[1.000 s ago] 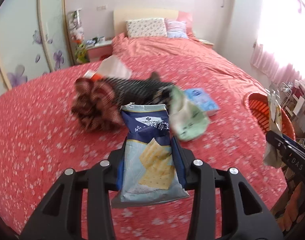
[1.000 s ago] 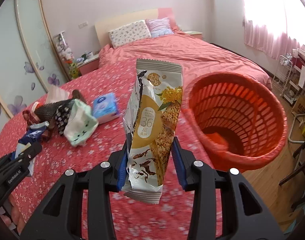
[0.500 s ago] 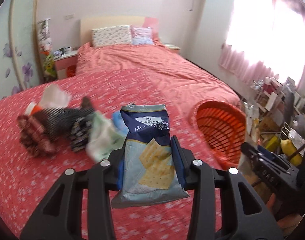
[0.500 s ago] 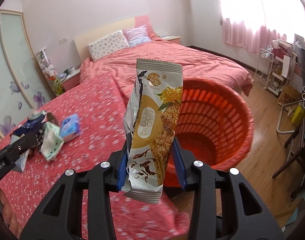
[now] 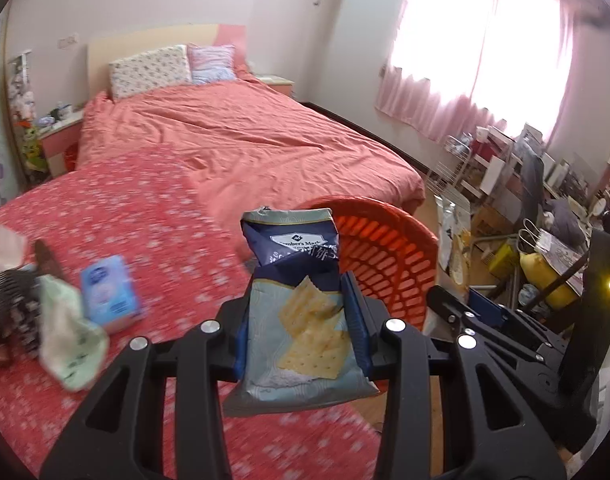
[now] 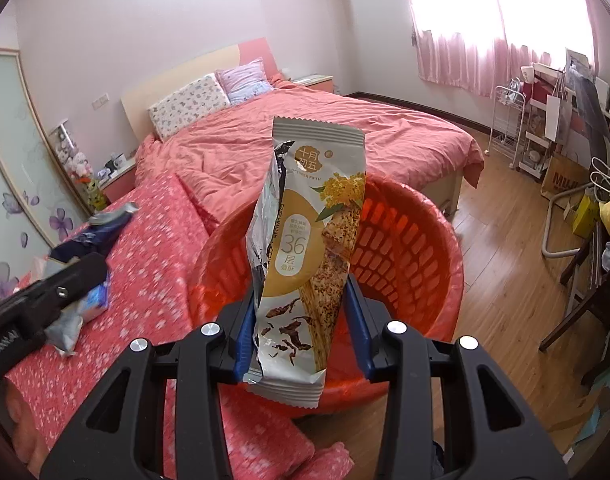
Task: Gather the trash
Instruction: 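Carry both wrappers over the orange basket and open both tools to drop them, then grasp the mint-green sock with the right tool while the left tool grasps the plaid scrunchie, then carry the sock and scrunchie over the orange basket and release both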
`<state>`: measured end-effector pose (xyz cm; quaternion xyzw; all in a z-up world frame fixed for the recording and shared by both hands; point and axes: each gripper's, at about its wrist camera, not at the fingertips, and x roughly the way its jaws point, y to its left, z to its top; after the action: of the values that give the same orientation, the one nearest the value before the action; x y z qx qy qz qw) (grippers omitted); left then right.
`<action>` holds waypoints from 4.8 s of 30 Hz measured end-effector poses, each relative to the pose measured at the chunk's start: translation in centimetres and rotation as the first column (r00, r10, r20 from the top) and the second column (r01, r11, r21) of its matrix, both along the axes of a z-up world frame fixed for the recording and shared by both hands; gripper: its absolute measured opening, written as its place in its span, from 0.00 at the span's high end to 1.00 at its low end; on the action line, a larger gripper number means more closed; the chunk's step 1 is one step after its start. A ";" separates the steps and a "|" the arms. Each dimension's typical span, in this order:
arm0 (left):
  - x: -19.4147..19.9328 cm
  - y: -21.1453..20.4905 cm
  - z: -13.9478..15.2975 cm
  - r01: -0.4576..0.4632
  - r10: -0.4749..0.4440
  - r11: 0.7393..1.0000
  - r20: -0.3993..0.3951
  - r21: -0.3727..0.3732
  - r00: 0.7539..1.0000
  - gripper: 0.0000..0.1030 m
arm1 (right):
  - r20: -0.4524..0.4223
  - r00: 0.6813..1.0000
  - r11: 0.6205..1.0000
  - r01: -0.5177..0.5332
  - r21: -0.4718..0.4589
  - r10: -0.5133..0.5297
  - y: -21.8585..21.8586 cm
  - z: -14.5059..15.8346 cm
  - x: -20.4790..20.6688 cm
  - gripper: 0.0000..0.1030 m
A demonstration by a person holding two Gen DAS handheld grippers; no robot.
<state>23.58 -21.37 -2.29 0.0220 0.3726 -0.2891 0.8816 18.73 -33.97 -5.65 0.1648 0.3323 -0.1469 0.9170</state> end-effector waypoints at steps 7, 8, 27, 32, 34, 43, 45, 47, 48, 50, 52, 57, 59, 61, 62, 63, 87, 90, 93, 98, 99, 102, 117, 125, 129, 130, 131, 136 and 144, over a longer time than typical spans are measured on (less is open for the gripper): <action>3.1 -5.4 -1.7 0.035 -0.034 0.998 -0.006 0.049 0.999 0.58 | 0.006 1.000 0.998 0.007 0.064 -0.008 -2.9 -1.3 1.4 0.59; 3.4 -5.9 -2.0 0.033 -0.032 0.998 -0.008 0.060 0.999 0.55 | 0.003 1.000 0.998 0.009 0.066 -0.010 -3.1 -1.6 1.6 0.57; 2.0 5.3 -3.6 -0.179 0.159 0.947 0.095 0.266 0.983 0.18 | -0.030 0.999 0.999 -0.037 -0.013 0.036 1.1 -0.5 0.9 0.30; 1.9 14.9 -2.8 -0.341 0.318 0.894 0.125 0.292 0.940 0.18 | -0.033 0.991 0.990 -0.134 -0.041 0.133 5.8 0.4 1.7 0.30; 2.1 18.5 -2.4 -0.408 0.390 0.869 0.120 0.278 0.913 0.18 | -0.038 0.985 0.983 -0.173 -0.061 0.171 8.0 0.6 2.1 0.30; 4.0 30.2 -2.4 -0.623 0.626 0.768 0.032 0.148 0.779 0.21 | -0.070 0.938 0.937 -0.343 -0.070 0.338 16.8 0.1 4.2 0.30; 4.8 30.7 -2.5 -0.624 0.626 0.771 0.026 0.127 0.779 0.23 | -0.073 0.928 0.926 -0.371 -0.067 0.366 18.6 0.0 4.6 0.30; 5.6 30.9 -2.9 -0.624 0.627 0.769 0.022 0.137 0.778 0.36 | -0.078 0.916 0.915 -0.399 -0.058 0.394 20.3 -0.2 5.3 0.30; 6.0 31.0 -3.1 -0.620 0.625 0.771 0.012 0.142 0.780 0.46 | -0.079 0.912 0.912 -0.407 -0.054 0.402 20.8 -0.2 5.5 0.30; 6.1 31.7 -3.3 -0.617 0.623 0.775 -0.007 0.134 0.782 0.56 | -0.086 0.900 0.901 -0.432 -0.045 0.427 22.1 -0.3 6.1 0.30; 5.6 32.6 -3.5 -0.605 0.612 0.788 -0.028 0.111 0.791 0.63 | -0.101 0.884 0.887 -0.461 -0.038 0.456 23.5 -0.6 6.8 0.30; 2.8 35.8 -4.1 -0.589 0.595 0.801 -0.042 0.102 0.802 0.67 | -0.131 0.860 0.863 -0.503 -0.046 0.493 26.0 -1.2 7.9 0.32; 1.9 37.3 -4.4 -0.586 0.593 0.804 -0.059 0.104 0.803 0.67 | -0.144 0.855 0.860 -0.509 -0.046 0.498 26.8 -1.5 8.6 0.33; 1.2 38.3 -4.7 -0.580 0.587 0.809 -0.072 0.097 0.807 0.63 | -0.162 0.851 0.858 -0.512 -0.037 0.500 27.4 -1.9 9.3 0.34; 1.0 38.6 -4.8 -0.581 0.588 0.808 -0.071 0.103 0.805 0.61 | -0.170 0.850 0.859 -0.510 -0.038 0.498 27.5 -2.1 9.6 0.36; 0.9 38.8 -5.0 -0.580 0.588 0.808 -0.070 0.107 0.806 0.58 | -0.185 0.849 0.860 -0.509 -0.038 0.494 27.8 -2.4 10.1 0.37; 1.5 37.4 -6.1 -0.547 0.558 0.827 -0.068 0.131 0.827 0.44 | -0.184 0.856 0.867 -0.497 -0.037 0.483 28.1 -2.6 10.1 0.67; 1.8 36.9 -6.6 -0.538 0.550 0.830 -0.052 0.146 0.834 0.44 | -0.199 0.856 0.866 -0.497 -0.058 0.478 28.4 -3.0 10.7 0.64; 1.6 36.9 -7.3 -0.534 0.546 0.835 -0.075 0.134 0.835 0.43 | -0.200 0.857 0.863 -0.499 -0.085 0.476 28.7 -3.2 10.4 0.64; 1.4 37.6 -7.4 -0.540 0.548 0.836 -0.100 0.095 0.830 0.43 | -0.192 0.856 0.863 -0.500 -0.067 0.481 28.4 -3.2 10.2 0.64; 1.3 37.7 -7.4 -0.541 0.548 0.836 -0.100 0.093 0.830 0.43 | -0.190 0.855 0.864 -0.500 -0.062 0.482 28.3 -3.2 10.2 0.63; 1.1 37.8 -7.5 -0.541 0.548 0.836 -0.100 0.093 0.830 0.43 | -0.187 0.855 0.863 -0.501 -0.056 0.484 28.3 -3.3 10.1 0.63; 1.6 37.7 -7.4 -0.531 0.541 0.840 -0.091 0.113 0.836 0.55 | -0.186 0.854 0.863 -0.503 -0.049 0.486 28.3 -3.2 9.9 0.62; 1.2 37.1 -6.1 -0.498 0.505 0.862 -0.073 0.094 0.860 0.73 | -0.117 0.848 0.854 -0.521 0.003 0.517 27.1 -2.7 8.6 0.94; 0.5 36.6 -4.9 -0.492 0.497 0.866 -0.037 0.090 0.867 0.75 | -0.069 0.850 0.852 -0.524 0.001 0.523 26.5 -1.9 7.4 0.94; 0.3 36.5 -4.6 -0.491 0.495 0.867 -0.033 0.086 0.869 0.75 | -0.055 0.850 0.852 -0.524 0.000 0.524 26.4 -1.5 7.1 0.94; 0.2 36.5 -4.3 -0.489 0.493 0.868 -0.030 0.083 0.870 0.75 | -0.047 0.850 0.851 -0.525 -0.001 0.524 26.0 -1.3 7.0 0.94; -0.5 36.6 -2.9 -0.485 0.486 0.872 -0.003 0.071 0.874 0.76 | -0.003 0.849 0.849 -0.528 -0.007 0.528 25.4 0.1 6.2 0.94; -2.1 35.0 0.2 -0.464 0.462 0.885 0.046 0.049 0.886 0.76 | 0.066 0.850 0.853 -0.522 -0.020 0.522 23.6 2.4 5.0 0.95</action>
<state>21.47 13.62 -2.10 -0.0367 0.3606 -0.0591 0.9301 23.72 -10.36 -3.21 0.0729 0.3326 0.1130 0.9334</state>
